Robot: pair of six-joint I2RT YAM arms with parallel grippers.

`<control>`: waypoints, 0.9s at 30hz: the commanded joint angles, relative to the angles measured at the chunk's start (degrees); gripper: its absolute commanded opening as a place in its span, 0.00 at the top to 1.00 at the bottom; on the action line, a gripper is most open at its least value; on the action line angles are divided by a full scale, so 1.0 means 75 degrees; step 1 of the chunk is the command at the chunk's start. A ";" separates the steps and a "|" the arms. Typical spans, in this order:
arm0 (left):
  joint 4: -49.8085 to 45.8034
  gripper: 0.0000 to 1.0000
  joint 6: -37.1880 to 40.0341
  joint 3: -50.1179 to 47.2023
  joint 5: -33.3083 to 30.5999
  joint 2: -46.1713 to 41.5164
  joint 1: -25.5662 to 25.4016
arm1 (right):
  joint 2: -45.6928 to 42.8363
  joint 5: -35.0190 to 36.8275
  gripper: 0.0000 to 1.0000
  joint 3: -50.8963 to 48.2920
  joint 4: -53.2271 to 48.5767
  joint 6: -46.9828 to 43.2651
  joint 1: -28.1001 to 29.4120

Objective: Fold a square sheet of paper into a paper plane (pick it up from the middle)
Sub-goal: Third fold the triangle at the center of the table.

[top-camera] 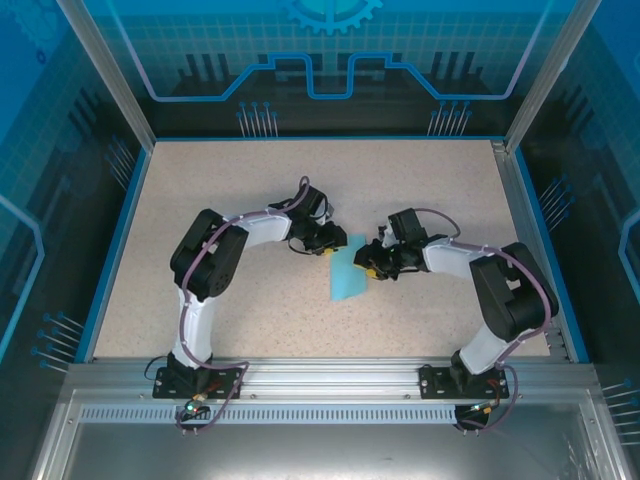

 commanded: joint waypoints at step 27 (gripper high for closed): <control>0.0558 0.40 0.2080 -0.3098 -0.3573 -0.3905 -0.2641 | 0.0270 -0.0876 0.78 0.0378 -0.0646 -0.0382 -0.0498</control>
